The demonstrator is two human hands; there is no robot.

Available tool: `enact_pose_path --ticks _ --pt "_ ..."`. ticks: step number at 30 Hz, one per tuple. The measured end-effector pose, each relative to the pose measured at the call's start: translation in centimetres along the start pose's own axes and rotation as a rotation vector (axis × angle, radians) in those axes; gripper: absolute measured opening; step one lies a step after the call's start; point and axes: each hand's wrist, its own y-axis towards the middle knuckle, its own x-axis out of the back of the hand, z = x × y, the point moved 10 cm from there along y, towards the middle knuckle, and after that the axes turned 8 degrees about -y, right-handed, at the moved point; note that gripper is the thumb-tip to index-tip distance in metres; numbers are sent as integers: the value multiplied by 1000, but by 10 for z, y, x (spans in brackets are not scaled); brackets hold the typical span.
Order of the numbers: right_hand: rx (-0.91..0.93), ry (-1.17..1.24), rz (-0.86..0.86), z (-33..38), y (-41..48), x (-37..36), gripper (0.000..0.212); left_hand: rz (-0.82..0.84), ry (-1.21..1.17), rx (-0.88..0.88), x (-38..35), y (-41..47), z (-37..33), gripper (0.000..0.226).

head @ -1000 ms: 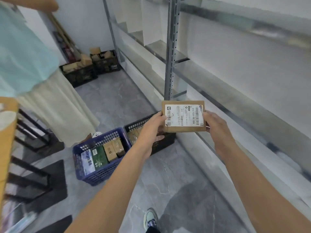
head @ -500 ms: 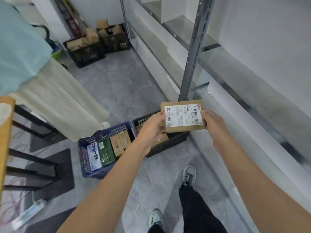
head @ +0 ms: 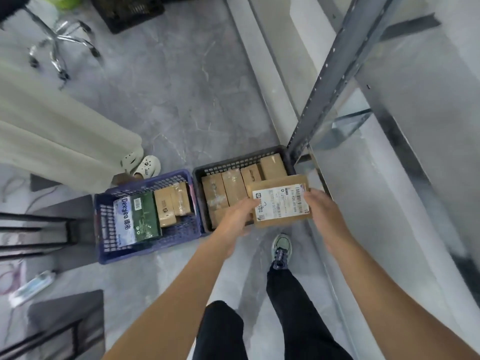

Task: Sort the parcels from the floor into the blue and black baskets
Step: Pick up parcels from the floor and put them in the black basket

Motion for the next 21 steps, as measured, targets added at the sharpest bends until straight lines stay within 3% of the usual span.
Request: enact_pose_path --ticks 5,9,13,16,21 --pt "-92 -84 64 -41 79 -15 20 -34 -19 112 -7 83 25 12" --pt "-151 -145 107 -82 142 -39 16 -41 -60 211 -5 158 55 29" --pt "-190 -185 122 -125 205 -70 24 -43 -44 278 3 234 85 24" --pt "-224 -223 137 -155 246 -92 35 -19 -31 322 4 280 109 33" --pt "-287 -270 139 -203 298 -114 34 21 -13 385 1 341 141 37"
